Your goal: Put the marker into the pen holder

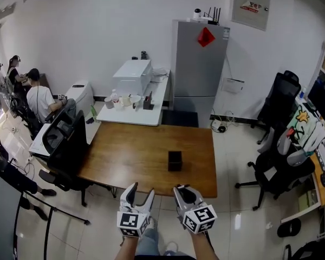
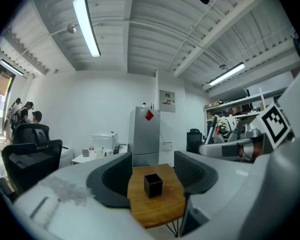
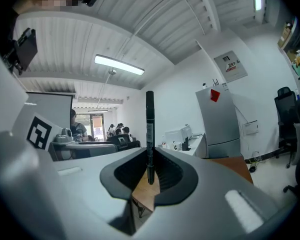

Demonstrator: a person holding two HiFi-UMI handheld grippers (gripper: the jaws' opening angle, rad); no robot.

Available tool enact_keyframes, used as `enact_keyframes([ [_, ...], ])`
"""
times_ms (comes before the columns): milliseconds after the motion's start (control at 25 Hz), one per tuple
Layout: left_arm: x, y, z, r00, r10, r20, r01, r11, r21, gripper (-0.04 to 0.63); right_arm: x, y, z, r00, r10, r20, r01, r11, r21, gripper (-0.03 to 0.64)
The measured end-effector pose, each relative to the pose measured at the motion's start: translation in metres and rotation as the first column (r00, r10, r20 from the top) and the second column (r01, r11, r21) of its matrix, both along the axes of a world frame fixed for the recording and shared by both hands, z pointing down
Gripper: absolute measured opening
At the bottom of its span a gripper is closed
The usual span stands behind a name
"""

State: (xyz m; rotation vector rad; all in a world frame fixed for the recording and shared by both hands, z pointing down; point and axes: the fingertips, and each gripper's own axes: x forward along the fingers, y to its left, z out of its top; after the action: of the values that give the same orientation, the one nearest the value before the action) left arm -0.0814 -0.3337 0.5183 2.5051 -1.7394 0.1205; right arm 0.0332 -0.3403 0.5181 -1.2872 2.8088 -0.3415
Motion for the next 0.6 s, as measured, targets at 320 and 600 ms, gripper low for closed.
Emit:
enact_keyframes([
  [320, -0.011, -0.115, -0.009, 0.999, 0.051, 0.005, -0.051, 0.998, 0.039, 0.264, -0.019, -0.1, -0.003, 0.998, 0.02, -0.061, -0.019, 1.0, 0.019, 0.049],
  [600, -0.033, -0.213, -0.036, 0.995, 0.101, 0.011, -0.101, 0.99, 0.096, 0.264, -0.028, -0.192, -0.023, 0.994, 0.091, -0.062, -0.088, 0.995, 0.055, 0.049],
])
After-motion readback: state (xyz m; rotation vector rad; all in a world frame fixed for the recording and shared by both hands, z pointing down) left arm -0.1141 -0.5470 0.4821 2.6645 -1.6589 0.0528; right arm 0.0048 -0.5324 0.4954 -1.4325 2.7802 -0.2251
